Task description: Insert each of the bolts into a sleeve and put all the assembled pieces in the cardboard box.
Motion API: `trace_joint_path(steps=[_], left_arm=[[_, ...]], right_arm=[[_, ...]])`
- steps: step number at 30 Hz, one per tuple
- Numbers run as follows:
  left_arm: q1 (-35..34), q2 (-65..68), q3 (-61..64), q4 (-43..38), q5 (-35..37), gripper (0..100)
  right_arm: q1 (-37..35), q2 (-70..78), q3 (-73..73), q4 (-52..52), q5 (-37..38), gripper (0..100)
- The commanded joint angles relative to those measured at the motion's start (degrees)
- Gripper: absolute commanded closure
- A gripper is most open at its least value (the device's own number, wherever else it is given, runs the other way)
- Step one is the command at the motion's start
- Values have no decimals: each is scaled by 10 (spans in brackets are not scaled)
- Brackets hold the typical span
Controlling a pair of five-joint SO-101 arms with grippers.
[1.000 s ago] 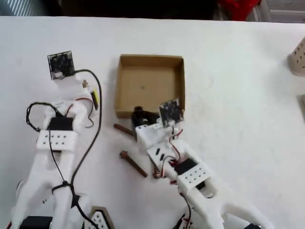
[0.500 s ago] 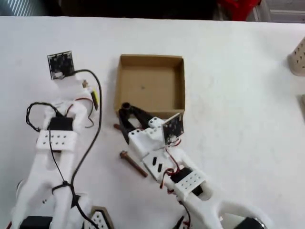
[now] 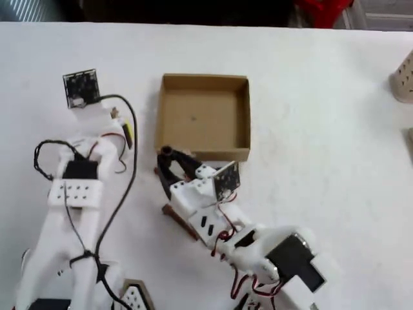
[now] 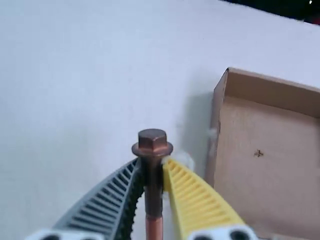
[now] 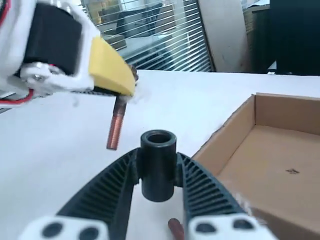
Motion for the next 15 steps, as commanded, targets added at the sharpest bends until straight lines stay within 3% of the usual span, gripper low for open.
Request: trace_joint_path(steps=[1,8,15], left_arm=[[7,-96,20,-21,5,979],[68,-244,147,-116,-61,979],[96,-352,203,-133,-55,979]], right_arm=[[-18,4,-21,-18,0,981],[-20,7,-20,-15,0,981],[-22,7,-16,6,1,982]])
